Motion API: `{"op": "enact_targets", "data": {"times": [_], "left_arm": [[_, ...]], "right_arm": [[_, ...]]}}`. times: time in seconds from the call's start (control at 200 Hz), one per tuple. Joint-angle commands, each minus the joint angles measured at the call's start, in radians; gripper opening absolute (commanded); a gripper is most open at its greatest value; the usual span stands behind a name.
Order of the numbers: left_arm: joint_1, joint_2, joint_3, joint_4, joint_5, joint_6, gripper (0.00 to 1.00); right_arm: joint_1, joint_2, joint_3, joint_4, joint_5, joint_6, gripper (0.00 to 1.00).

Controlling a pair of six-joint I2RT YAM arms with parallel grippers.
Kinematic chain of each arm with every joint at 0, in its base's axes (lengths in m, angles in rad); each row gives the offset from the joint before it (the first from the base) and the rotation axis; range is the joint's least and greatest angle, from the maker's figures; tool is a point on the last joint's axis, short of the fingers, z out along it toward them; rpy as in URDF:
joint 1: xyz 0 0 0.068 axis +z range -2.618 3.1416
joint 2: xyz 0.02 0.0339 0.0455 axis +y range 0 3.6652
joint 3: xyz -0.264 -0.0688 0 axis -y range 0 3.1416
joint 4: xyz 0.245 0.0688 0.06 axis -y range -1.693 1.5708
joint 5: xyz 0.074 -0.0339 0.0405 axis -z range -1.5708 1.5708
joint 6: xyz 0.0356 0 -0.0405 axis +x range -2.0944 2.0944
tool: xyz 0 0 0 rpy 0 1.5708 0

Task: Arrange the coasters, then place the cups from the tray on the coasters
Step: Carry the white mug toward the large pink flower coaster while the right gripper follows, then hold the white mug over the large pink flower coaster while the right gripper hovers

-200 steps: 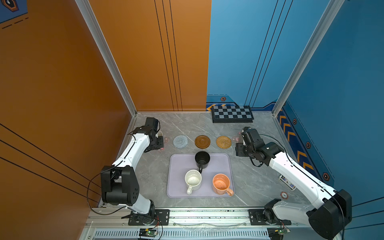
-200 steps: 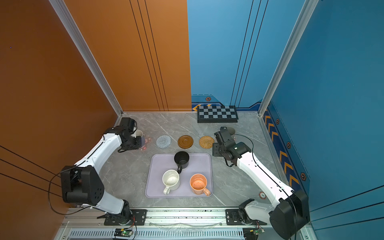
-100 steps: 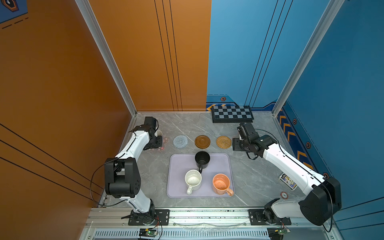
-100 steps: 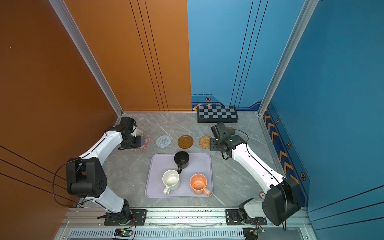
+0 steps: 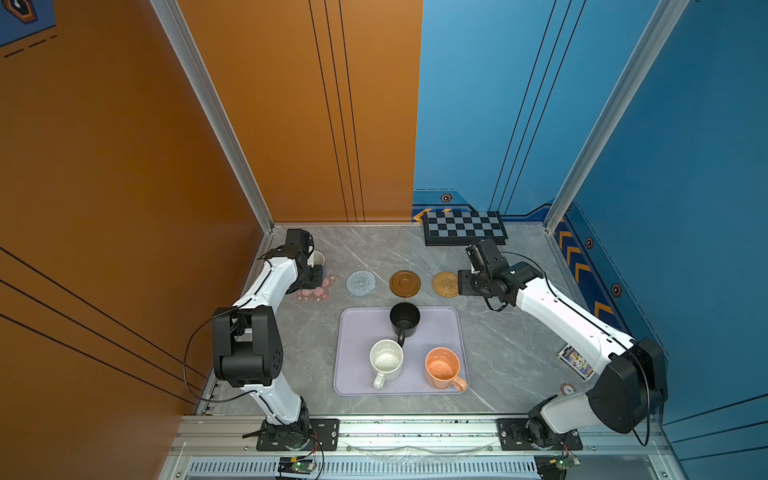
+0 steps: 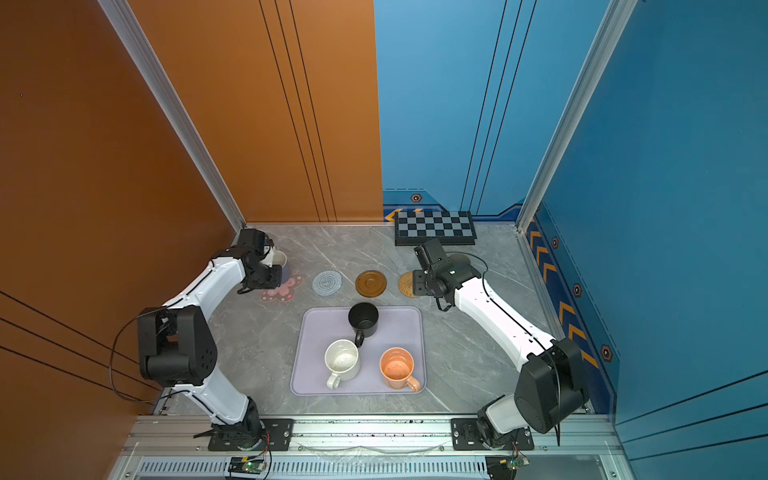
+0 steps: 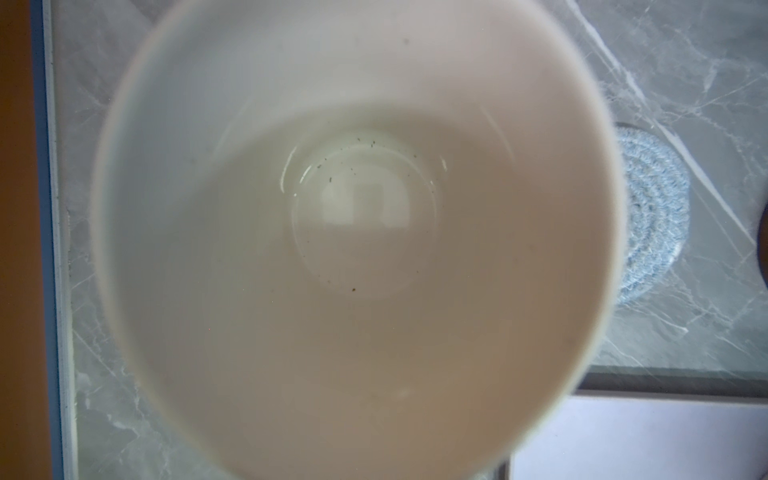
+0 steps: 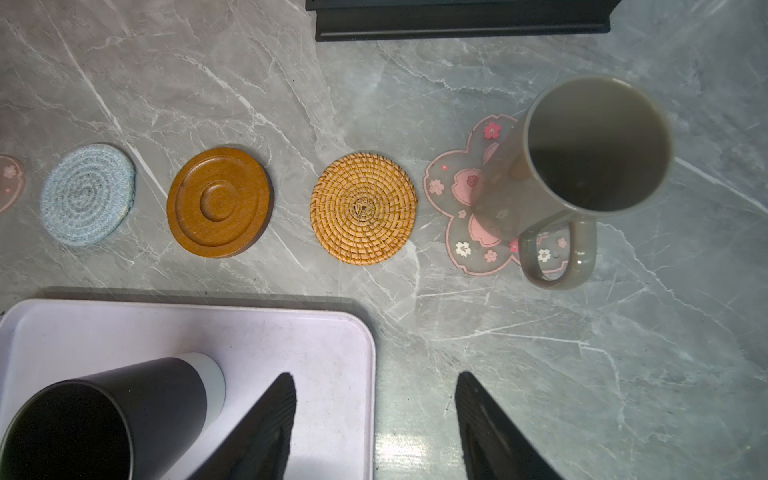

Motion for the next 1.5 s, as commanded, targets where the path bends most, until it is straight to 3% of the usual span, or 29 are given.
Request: {"op": "enact_targets", "data": {"times": [0.0,0.636,1.497], "left_arm": [[0.014,0.011,0.017,0.065,0.001,0.020,0.00],[0.056,0.043,-0.017,0.091,0.088,0.079,0.00],[0.065,0.080,-0.034,0.091,0.085,0.114,0.00]], "right_arm": [[0.004,0.015,0.035,0.002,-0.007,0.008,0.64],[0.005,0.042,0.062,-0.004,-0.017,0.008,0.64],[0.004,-0.004,0.036,-0.018,-0.007,0.008,0.64]]}}
